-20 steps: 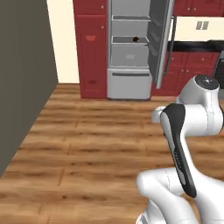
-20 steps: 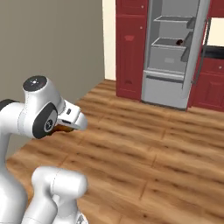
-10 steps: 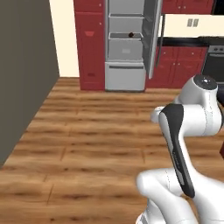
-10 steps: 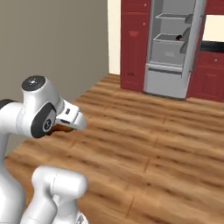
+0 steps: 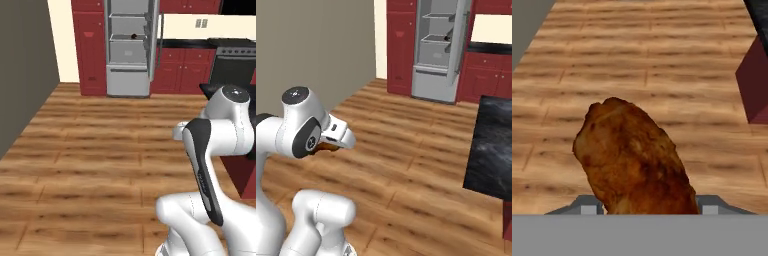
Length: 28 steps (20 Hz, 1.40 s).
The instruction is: Gather the bell pepper and lemon wedge from the fridge and place them on a tray on the dining counter. Then gather the steak and chicken drumstick from the fridge and place them on the other tray.
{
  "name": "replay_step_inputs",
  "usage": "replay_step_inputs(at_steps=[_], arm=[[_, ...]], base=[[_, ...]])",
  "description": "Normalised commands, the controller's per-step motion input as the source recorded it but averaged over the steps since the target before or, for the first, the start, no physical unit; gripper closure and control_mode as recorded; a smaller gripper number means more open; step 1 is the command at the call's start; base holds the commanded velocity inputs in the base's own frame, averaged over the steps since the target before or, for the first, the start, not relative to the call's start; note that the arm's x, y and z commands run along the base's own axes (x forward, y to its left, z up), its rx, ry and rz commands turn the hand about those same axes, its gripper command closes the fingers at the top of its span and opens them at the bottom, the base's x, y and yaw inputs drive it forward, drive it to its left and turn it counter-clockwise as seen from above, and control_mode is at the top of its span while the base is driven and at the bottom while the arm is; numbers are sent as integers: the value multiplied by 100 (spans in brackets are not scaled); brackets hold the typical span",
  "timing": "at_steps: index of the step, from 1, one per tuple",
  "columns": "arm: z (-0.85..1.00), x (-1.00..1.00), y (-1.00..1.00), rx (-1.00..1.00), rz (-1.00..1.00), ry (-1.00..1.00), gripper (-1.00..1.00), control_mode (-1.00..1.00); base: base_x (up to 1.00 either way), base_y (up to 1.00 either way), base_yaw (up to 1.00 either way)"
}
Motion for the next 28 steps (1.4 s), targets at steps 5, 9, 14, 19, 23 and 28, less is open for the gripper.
replay_step_inputs(at_steps=[5, 9, 14, 19, 23, 28], arm=[[0, 0, 0, 0, 0, 0, 100, 100], [0, 0, 0, 0, 0, 0, 100, 100], [0, 0, 0, 0, 0, 0, 100, 100], [0, 0, 0, 0, 0, 0, 100, 100], [0, 0, 0, 0, 0, 0, 100, 100], [0, 0, 0, 0, 0, 0, 100, 100]], base=[[-100, -69, 0], [-84, -100, -1], [-71, -100, 0], [-58, -100, 0], [-52, -100, 0], [-45, -100, 0]])
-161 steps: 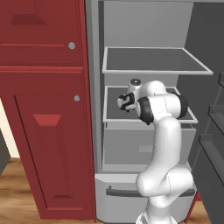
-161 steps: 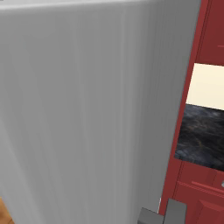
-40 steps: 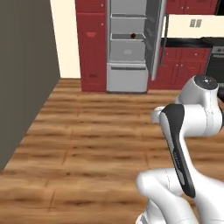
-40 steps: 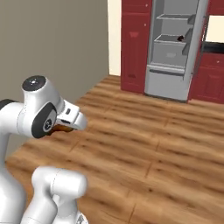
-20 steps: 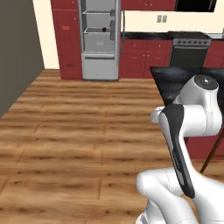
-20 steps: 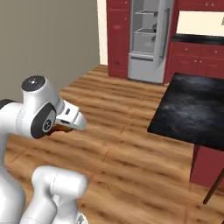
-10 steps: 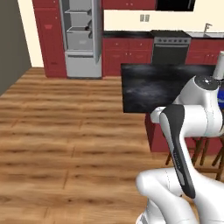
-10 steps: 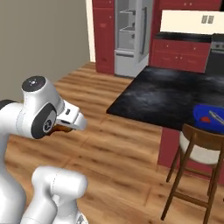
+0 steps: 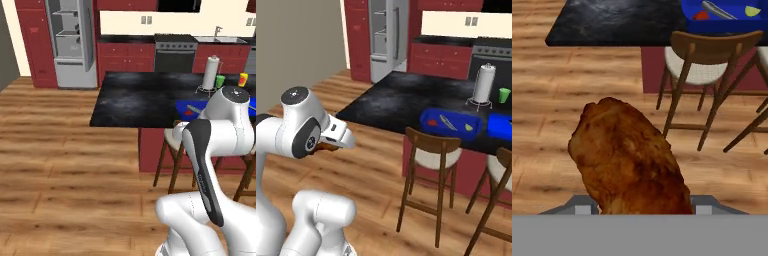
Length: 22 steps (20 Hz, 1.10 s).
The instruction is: Gather the bell pepper and lemon wedge from the fridge and place them on a tray on the dining counter. Then gather the steak and chicken drumstick from the fridge and place them on the other tray.
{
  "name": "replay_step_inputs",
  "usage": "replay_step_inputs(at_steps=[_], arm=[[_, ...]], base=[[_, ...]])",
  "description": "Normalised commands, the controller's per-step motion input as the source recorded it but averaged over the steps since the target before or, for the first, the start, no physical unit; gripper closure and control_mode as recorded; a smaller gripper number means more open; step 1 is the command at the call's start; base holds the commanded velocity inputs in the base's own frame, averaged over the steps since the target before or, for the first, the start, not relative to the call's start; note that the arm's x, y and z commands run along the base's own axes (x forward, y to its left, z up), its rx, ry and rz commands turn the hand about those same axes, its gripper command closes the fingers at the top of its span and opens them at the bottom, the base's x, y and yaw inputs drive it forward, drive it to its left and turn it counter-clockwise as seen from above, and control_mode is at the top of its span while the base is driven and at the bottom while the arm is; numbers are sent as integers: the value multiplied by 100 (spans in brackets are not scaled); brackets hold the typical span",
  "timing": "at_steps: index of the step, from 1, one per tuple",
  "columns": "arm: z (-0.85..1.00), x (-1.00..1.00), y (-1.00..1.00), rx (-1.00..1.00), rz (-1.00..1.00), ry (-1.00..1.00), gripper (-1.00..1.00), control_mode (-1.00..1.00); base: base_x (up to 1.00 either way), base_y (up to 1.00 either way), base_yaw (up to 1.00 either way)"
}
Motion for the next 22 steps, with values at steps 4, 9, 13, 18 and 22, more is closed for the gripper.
replay_step_inputs(at_steps=[4, 9, 13, 18, 22], arm=[[0, 0, 0, 0, 0, 0, 100, 100], [0, 0, 0, 0, 0, 0, 100, 100], [0, 0, 0, 0, 0, 0, 100, 100], [0, 0, 0, 0, 0, 0, 100, 100], [0, 0, 0, 0, 0, 0, 100, 100]], base=[[-27, -100, 0], [-9, -100, 0], [2, -100, 0], [33, -93, 0], [63, -81, 0]])
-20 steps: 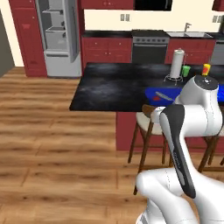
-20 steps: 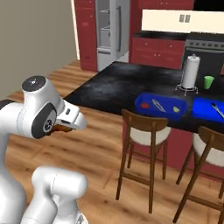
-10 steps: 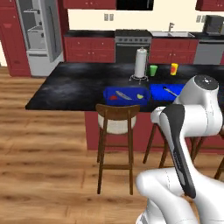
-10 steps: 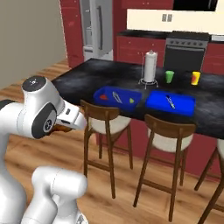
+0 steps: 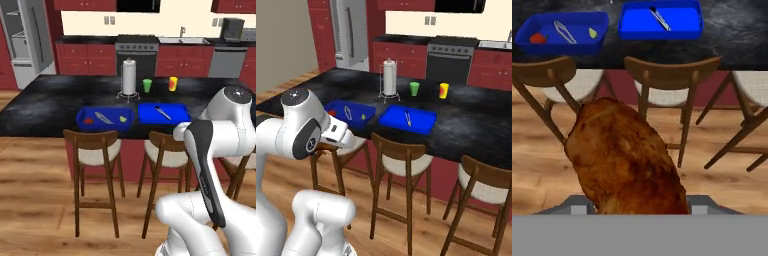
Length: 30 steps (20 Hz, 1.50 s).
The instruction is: Gather the bell pepper and lemon wedge from the fridge and place them on a tray on the dining counter. Then gather the steak and chicken drumstick from the fridge and place them on the other tray.
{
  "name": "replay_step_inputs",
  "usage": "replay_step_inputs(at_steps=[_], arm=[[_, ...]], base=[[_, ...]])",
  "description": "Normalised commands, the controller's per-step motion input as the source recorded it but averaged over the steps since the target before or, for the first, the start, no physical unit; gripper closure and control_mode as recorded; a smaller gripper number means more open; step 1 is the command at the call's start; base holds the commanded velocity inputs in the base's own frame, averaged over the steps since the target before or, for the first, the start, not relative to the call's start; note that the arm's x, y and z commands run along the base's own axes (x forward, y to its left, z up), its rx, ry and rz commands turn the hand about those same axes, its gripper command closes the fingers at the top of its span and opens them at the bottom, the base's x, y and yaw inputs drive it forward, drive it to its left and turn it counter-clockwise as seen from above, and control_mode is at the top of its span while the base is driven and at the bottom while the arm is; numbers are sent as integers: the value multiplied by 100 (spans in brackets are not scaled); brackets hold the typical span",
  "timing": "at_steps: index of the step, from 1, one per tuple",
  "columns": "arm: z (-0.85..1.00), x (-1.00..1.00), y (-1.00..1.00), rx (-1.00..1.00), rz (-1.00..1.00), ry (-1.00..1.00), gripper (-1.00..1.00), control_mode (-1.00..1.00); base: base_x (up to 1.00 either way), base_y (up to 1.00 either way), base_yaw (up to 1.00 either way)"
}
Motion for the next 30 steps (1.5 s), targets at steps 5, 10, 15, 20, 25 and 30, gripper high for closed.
replay_step_inputs(at_steps=[5, 10, 15, 20, 25, 30], arm=[[0, 0, 0, 0, 0, 0, 100, 100], [0, 0, 0, 0, 0, 0, 100, 100], [0, 0, 0, 0, 0, 0, 100, 100], [0, 0, 0, 0, 0, 0, 100, 100], [0, 0, 0, 0, 0, 0, 100, 100], [0, 0, 0, 0, 0, 0, 100, 100]], base=[[90, -63, 0], [100, -37, 0], [100, -29, 0], [98, -31, 0], [52, -7, 0], [20, 0, 0]])
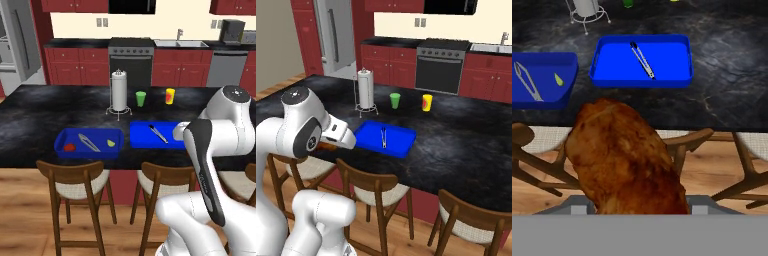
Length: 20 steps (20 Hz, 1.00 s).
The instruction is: Gather the bell pepper and lemon wedge from the fridge and place them on a tray on the dining counter. Then gather the steak and chicken drumstick from the fridge and place them on the other tray.
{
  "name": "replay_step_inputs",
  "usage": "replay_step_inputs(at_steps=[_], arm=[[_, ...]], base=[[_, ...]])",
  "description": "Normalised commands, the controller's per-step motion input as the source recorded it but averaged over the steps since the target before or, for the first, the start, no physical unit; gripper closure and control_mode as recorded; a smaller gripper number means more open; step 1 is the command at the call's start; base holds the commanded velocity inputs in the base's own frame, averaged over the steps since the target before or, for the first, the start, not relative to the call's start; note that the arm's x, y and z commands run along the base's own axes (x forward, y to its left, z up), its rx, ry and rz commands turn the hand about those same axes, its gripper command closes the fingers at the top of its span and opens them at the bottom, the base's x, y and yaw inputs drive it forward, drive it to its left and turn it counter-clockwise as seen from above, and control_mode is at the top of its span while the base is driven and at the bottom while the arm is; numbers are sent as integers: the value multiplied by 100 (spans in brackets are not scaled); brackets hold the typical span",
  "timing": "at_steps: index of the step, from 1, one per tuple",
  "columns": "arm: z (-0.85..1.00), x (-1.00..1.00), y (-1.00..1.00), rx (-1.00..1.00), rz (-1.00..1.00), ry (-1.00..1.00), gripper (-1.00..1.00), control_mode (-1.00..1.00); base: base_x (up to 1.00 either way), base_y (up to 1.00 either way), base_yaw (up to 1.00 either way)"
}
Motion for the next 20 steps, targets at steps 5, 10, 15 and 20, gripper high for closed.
replay_step_inputs(at_steps=[5, 10, 15, 20], arm=[[-9, 42, -19, 5, 0, 2, 100, -100], [-11, 93, -45, 12, 0, 4, 100, -100], [-12, 93, -42, 10, 0, 7, 100, -100], [-2, 78, -26, 3, -2, 16, 100, -100]], base=[[14, -6, 0], [0, 0, 0], [0, 0, 0], [0, 0, 0]])
